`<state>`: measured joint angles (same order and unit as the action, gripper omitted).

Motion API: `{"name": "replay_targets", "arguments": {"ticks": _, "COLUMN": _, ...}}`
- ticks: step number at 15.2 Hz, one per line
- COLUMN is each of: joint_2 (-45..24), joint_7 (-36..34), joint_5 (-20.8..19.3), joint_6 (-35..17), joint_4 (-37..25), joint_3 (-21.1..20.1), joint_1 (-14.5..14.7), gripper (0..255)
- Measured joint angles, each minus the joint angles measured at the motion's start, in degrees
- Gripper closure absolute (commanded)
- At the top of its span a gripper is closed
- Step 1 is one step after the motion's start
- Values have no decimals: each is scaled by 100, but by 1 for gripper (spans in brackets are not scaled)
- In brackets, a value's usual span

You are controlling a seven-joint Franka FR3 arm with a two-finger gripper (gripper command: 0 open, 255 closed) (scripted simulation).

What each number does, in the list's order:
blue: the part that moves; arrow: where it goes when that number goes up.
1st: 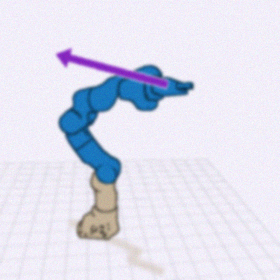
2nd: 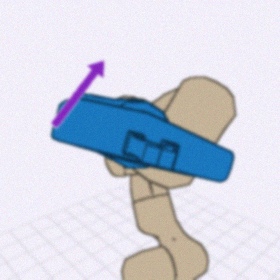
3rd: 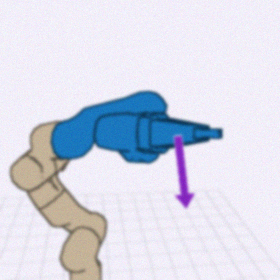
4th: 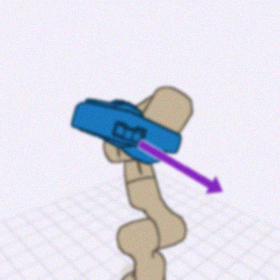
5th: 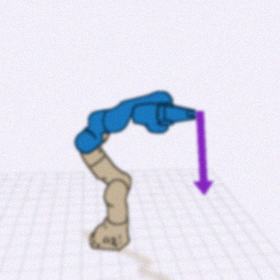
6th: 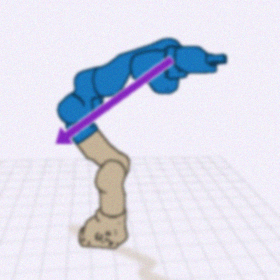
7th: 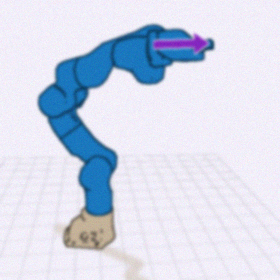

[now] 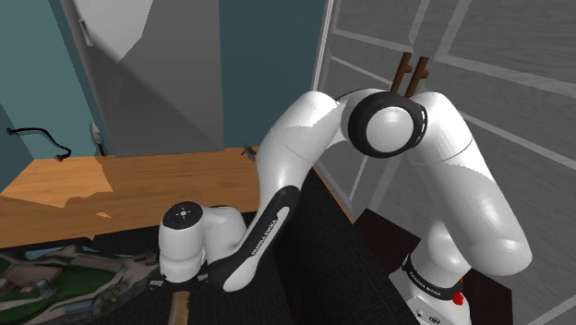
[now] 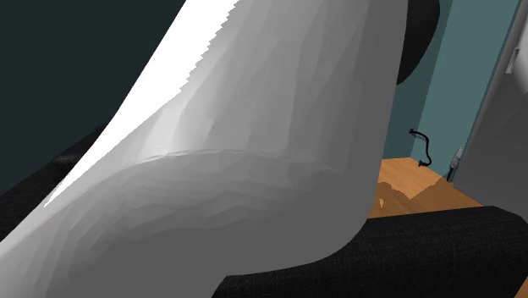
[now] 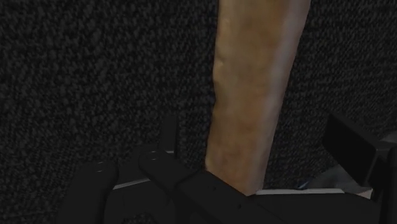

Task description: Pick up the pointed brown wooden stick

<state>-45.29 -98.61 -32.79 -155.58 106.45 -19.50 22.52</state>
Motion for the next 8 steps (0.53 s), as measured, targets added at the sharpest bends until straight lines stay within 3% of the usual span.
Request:
{"name": "replay_targets", "arguments": {"ticks": 2, "joint_2": -124, "joint_7": -44, "joint_5": -50, "joint_6": -76, "joint_4": -58, "joint_3": 69, "joint_1": 58, "gripper": 0}}
{"name": "replay_targets", "arguments": {"ticks": 3, "joint_2": -160, "joint_7": -51, "joint_5": -57, "joint_6": -83, "joint_4": -88, "joint_3": 83, "joint_1": 73, "gripper": 255}}
{"name": "replay_targets", "arguments": {"ticks": 8, "joint_2": -190, "joint_7": -60, "joint_5": -65, "joint_6": -92, "joint_4": -112, "joint_3": 96, "joint_1": 90, "gripper": 255}}
